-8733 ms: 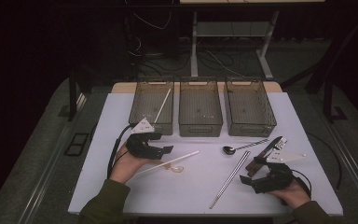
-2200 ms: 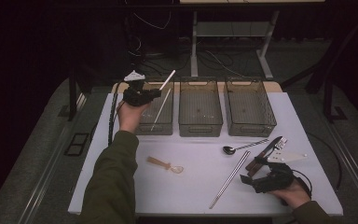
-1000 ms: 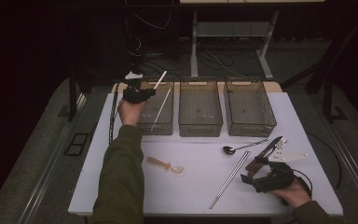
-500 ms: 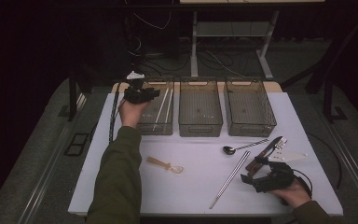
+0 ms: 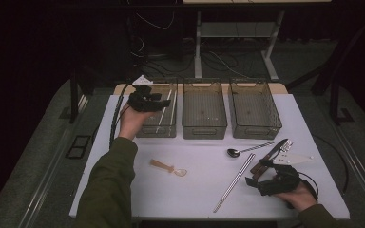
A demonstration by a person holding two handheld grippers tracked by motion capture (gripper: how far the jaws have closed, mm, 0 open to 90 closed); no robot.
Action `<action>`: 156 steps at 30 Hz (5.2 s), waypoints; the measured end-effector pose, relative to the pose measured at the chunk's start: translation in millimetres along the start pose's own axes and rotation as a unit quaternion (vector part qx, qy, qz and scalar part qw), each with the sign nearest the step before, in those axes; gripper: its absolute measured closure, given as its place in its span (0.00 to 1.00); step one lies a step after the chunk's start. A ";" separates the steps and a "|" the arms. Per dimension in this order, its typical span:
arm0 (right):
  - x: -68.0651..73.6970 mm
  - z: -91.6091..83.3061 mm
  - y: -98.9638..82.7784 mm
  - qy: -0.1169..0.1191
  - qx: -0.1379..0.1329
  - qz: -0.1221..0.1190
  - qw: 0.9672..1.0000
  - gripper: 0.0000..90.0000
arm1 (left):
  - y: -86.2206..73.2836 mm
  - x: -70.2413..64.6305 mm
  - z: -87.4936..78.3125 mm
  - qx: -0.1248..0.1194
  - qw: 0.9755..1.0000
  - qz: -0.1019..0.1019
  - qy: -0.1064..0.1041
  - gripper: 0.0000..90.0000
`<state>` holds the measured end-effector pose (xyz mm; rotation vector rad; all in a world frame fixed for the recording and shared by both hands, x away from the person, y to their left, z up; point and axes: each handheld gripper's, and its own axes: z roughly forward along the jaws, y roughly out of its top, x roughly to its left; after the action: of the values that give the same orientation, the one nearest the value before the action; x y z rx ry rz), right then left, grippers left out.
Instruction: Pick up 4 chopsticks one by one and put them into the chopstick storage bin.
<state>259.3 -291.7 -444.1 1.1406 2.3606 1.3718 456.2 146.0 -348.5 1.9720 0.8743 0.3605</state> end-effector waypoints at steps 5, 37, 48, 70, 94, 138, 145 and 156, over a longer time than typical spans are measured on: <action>0.3 0.1 -0.2 -0.001 0.001 0.000 1.000 0.03 | -3.9 -12.0 -7.3 -0.005 1.000 0.007 -0.012 0.43; 0.9 -1.7 0.1 -0.002 0.002 0.005 1.000 0.03 | -104.5 -88.2 -49.7 0.007 0.998 0.029 -0.049 0.14; 2.7 -6.3 2.0 0.006 0.015 0.010 1.000 0.08 | -130.4 -105.4 -54.4 0.011 0.997 0.036 -0.066 0.00; 21.9 -0.5 11.6 0.048 0.056 -0.025 0.997 0.75 | -151.7 -114.8 -55.9 0.022 0.995 0.040 -0.084 0.00; 66.4 39.3 19.3 0.138 0.115 -0.087 0.980 1.00 | -151.7 -115.2 -54.5 0.024 0.995 0.035 -0.093 0.00; 82.9 56.0 11.3 0.151 0.157 -0.113 0.969 1.00 | -150.7 -116.5 -55.3 0.023 0.994 0.037 -0.095 0.01; 81.0 51.8 9.8 0.149 0.161 -0.115 0.969 1.00 | -150.6 -116.5 -55.3 0.022 0.994 0.036 -0.096 0.01; 79.8 47.2 8.0 0.147 0.165 -0.115 0.969 1.00 | -150.6 -116.7 -55.3 0.022 0.994 0.037 -0.096 0.01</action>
<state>232.0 -202.7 -447.3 0.7338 2.9081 1.1669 277.6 148.0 -434.6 2.0449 0.6943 0.1907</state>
